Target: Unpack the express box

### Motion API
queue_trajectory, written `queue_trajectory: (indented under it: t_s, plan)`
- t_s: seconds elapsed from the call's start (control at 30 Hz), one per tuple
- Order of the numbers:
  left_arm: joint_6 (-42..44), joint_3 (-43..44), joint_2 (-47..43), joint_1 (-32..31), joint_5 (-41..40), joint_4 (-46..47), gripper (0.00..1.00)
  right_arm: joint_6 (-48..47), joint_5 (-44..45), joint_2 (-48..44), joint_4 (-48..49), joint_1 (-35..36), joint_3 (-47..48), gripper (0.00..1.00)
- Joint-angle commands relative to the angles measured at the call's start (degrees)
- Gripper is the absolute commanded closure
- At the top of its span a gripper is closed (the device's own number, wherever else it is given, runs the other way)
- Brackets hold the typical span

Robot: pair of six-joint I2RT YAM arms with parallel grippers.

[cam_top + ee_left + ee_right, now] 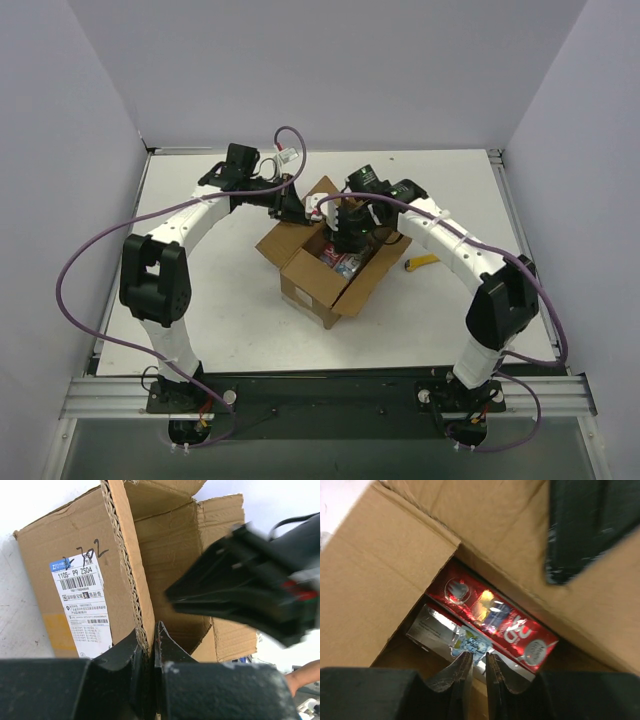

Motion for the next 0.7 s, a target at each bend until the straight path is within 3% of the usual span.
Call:
queue_trajectory:
  t_s: [0.0,0.17,0.33,0.67]
  plan:
    - [-5.61,-0.99,-1.91,0.86,1.86,10.18,0.89,1.11,0.34,2.12,-0.65,1.31,-0.33,0.82]
    - [-10.19,-1.79,-2.0,1.48,0.2,15.89,0.9,7.08,-1.51,2.3,-0.73,2.9,-0.25,0.84]
    - [-10.98,-0.73,0.2,1.65,-3.14,15.29,0.91,10.78,-2.74,0.37,-1.09,6.05,2.91,0.85]
    - [-12.56,-0.64,1.87,2.71,-6.75,15.29,0.94,15.0,5.34,-4.73,-0.56,15.55,3.79,0.86]
